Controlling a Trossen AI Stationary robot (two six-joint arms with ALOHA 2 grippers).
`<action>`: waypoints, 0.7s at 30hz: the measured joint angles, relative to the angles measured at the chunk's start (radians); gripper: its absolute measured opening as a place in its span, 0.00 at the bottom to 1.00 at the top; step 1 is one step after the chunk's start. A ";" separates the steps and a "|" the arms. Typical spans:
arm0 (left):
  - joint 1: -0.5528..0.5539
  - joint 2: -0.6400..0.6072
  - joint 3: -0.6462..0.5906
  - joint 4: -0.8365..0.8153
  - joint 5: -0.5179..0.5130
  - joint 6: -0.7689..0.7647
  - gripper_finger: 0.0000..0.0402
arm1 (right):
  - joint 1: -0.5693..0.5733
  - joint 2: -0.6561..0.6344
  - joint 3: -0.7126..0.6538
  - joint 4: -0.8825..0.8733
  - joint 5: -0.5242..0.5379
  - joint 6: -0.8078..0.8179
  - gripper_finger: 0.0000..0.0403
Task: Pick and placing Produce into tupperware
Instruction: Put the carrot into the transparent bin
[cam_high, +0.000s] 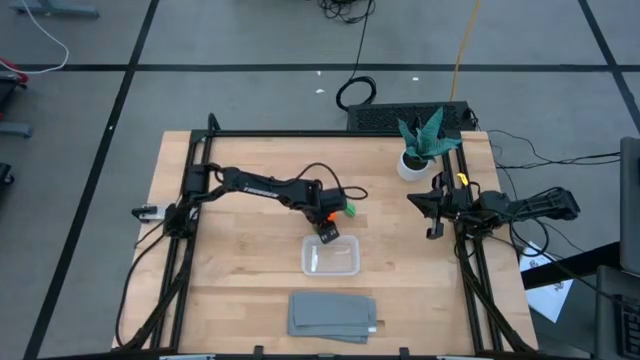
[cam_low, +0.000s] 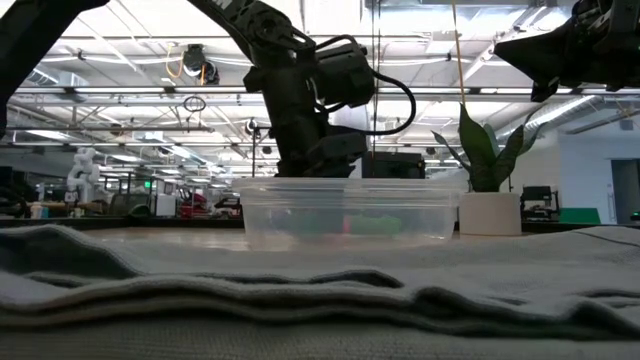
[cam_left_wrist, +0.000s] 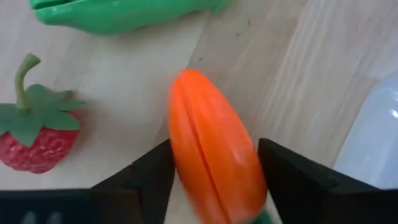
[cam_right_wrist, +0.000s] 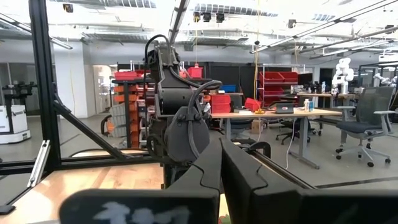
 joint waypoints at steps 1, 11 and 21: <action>0.001 0.000 0.000 0.000 -0.001 0.000 0.52 | 0.000 0.000 0.000 0.000 0.000 0.000 0.00; 0.023 -0.002 0.002 0.007 -0.001 0.019 0.37 | 0.000 0.000 0.000 0.000 0.000 0.000 0.00; 0.024 -0.006 0.103 -0.082 -0.028 0.120 0.43 | 0.000 0.000 0.000 0.000 0.000 0.000 0.00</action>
